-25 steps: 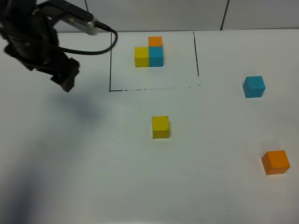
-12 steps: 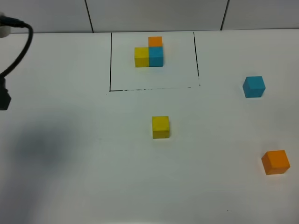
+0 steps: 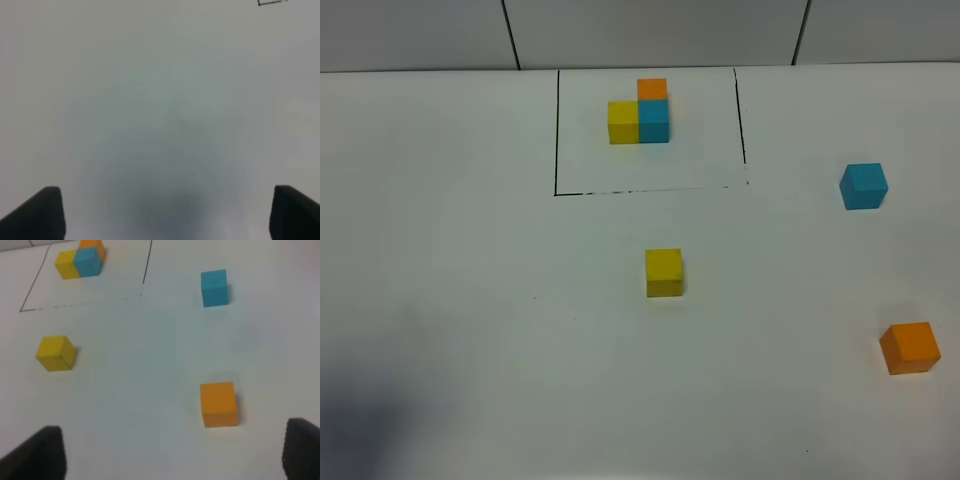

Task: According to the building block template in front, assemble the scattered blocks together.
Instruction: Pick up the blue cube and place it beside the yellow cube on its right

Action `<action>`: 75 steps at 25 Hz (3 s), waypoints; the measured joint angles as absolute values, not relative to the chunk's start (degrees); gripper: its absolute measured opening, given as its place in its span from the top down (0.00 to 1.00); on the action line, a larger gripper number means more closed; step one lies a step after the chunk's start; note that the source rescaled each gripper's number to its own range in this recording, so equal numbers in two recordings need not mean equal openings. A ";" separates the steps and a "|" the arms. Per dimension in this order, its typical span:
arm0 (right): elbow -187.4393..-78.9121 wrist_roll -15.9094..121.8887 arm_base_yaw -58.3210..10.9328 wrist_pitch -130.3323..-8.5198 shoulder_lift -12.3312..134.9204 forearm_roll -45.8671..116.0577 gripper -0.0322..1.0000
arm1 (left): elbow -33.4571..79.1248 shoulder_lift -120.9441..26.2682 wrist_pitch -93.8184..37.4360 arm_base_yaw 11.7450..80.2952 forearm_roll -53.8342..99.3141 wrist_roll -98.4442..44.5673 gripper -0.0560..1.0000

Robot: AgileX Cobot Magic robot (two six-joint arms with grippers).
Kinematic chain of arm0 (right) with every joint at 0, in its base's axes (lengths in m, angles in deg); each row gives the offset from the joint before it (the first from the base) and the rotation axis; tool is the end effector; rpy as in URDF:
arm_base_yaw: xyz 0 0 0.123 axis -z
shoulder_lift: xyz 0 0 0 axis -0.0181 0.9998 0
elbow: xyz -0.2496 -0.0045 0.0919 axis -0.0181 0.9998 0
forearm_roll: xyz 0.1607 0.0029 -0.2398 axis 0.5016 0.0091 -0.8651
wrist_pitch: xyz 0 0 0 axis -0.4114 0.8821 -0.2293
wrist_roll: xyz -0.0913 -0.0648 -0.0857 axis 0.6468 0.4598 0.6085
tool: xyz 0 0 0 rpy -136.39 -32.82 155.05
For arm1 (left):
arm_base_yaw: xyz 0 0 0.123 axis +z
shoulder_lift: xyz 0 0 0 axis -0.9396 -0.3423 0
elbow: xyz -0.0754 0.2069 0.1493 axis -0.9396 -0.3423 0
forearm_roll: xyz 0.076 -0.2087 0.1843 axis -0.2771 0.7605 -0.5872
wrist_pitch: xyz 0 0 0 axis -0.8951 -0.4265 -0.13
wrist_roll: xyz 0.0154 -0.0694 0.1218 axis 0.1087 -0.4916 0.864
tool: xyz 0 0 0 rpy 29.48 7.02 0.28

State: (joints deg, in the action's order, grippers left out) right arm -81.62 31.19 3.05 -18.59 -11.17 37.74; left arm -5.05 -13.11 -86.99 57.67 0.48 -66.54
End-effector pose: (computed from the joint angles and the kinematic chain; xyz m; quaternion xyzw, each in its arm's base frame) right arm 0.0940 0.0191 0.2744 0.0047 0.8495 0.0779 0.5218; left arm 0.1870 -0.0213 0.3261 0.0607 0.9188 0.0158 0.3896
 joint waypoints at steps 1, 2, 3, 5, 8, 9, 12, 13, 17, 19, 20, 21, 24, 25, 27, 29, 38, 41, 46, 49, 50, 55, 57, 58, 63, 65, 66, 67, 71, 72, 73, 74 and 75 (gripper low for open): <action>-81.62 31.19 3.05 -18.59 -11.17 37.74 0.24 | -6.33 -10.61 -86.77 57.67 0.48 -66.76 0.25; -81.62 31.19 3.05 -18.59 -11.17 37.74 0.24 | -7.44 -8.18 -86.70 57.67 0.65 -66.81 0.25; -81.62 31.19 3.05 -18.59 -11.17 37.74 0.24 | -8.80 -6.16 -86.63 57.67 0.91 -66.79 0.25; -81.62 31.19 3.05 -18.59 -11.17 37.74 0.24 | -11.67 -1.70 -86.38 57.67 2.04 -66.65 0.25; -81.62 31.19 3.05 -18.59 -11.17 37.74 0.24 | -16.12 4.20 -85.52 57.67 4.06 -65.67 0.25; -81.62 31.19 3.05 -18.59 -11.17 37.74 0.24 | -17.39 6.20 -85.22 57.67 4.87 -65.18 0.25; -81.62 31.19 3.05 -18.59 -11.17 37.74 0.24 | -21.27 11.53 -84.08 57.67 7.31 -63.89 0.25; -81.62 31.19 3.05 -18.59 -11.17 37.74 0.24 | -22.06 13.31 -83.70 57.67 8.08 -63.10 0.26; -81.62 31.19 3.05 -18.59 -11.17 37.74 0.24 | -24.21 19.21 -82.28 57.67 9.94 -60.56 0.27; -81.62 31.19 3.05 -18.59 -11.17 37.74 0.24 | -24.84 21.30 -82.07 57.67 10.39 -60.01 0.28; -81.62 31.19 3.05 -18.59 -11.17 37.74 0.24 | -25.07 22.20 -82.07 57.67 10.51 -59.87 0.29; -81.62 31.19 3.05 -18.59 -11.17 37.74 0.24 | -25.13 22.89 -82.15 57.67 10.59 -59.86 0.29; -81.62 31.19 3.05 -18.59 -11.17 37.74 0.24 | -25.41 24.95 -82.09 57.67 10.70 -59.86 0.30; -81.62 31.19 3.05 -18.59 -11.17 37.74 0.24 | -25.87 25.51 -82.06 57.67 10.76 -59.86 0.30; -81.62 31.19 3.05 -18.59 -11.17 37.74 0.24 | -26.40 26.03 -82.64 57.67 11.03 -59.81 0.30; -81.62 31.19 3.05 -18.59 -11.17 37.74 0.24 | -26.45 26.08 -82.79 57.67 11.54 -59.74 0.30; -81.62 31.19 3.05 -18.59 -11.17 37.74 0.24 | -27.67 26.20 -85.25 57.67 13.31 -59.62 0.30; -81.62 31.19 3.05 -18.59 -11.17 37.74 0.24 | -27.80 26.25 -85.50 57.67 13.37 -59.62 0.30; -81.62 31.19 3.05 -18.59 -11.17 37.74 0.24 | -27.80 26.25 -85.50 57.67 13.37 -59.62 0.30; -81.62 31.19 3.05 -18.59 -11.17 37.74 0.24 | -27.85 26.25 -85.50 57.67 13.37 -59.62 0.30; -81.62 31.19 3.05 -18.59 -11.17 37.74 0.24 | -27.85 26.25 -85.55 57.67 13.37 -59.62 0.30; -81.62 31.19 3.05 -18.59 -11.17 37.74 0.24 | -27.85 26.25 -85.55 58.04 13.37 -59.62 0.30; -81.62 31.19 3.05 -18.59 -11.17 37.74 0.24 | -27.85 26.25 -85.55 59.12 13.43 -59.62 0.30; -81.62 31.19 3.05 -18.59 -11.17 37.74 0.24 | -27.85 26.25 -85.55 60.11 13.43 -59.62 0.30; -81.62 31.19 3.05 -18.59 -11.17 37.74 0.24 | -27.85 26.25 -85.55 66.46 13.43 -59.93 0.30; -81.62 31.19 3.05 -18.59 -11.17 37.74 0.24 | -27.85 26.25 -85.55 68.45 13.43 -59.92 0.30; -81.62 31.19 3.05 -18.59 -11.17 37.74 0.24 | -27.85 26.25 -85.55 69.25 13.47 -59.98 0.30; -81.62 31.19 3.05 -18.59 -11.17 37.74 0.24 | -27.85 26.25 -85.55 69.72 13.47 -60.03 0.30; -81.62 31.19 3.05 -18.59 -11.17 37.74 0.24 | -27.85 26.25 -85.55 70.00 13.61 -60.05 0.30; -81.62 31.19 3.05 -18.59 -11.17 37.74 0.24 | -27.85 26.25 -85.55 70.00 13.61 -60.05 0.30; -81.62 31.19 3.05 -18.59 -11.17 37.74 0.24 | -27.85 26.25 -85.55 70.00 13.61 -60.05 0.30; -81.62 31.19 3.05 -18.59 -11.17 37.74 0.24 | -27.85 26.25 -85.55 70.00 13.61 -60.05 0.30; -81.62 31.19 3.05 -18.59 -11.17 37.74 0.24 | -27.85 26.25 -85.55 70.00 13.61 -60.05 0.30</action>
State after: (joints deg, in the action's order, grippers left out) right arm -81.62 31.19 3.05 -18.59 -11.17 37.74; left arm -27.85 26.25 -85.55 70.00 13.61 -60.05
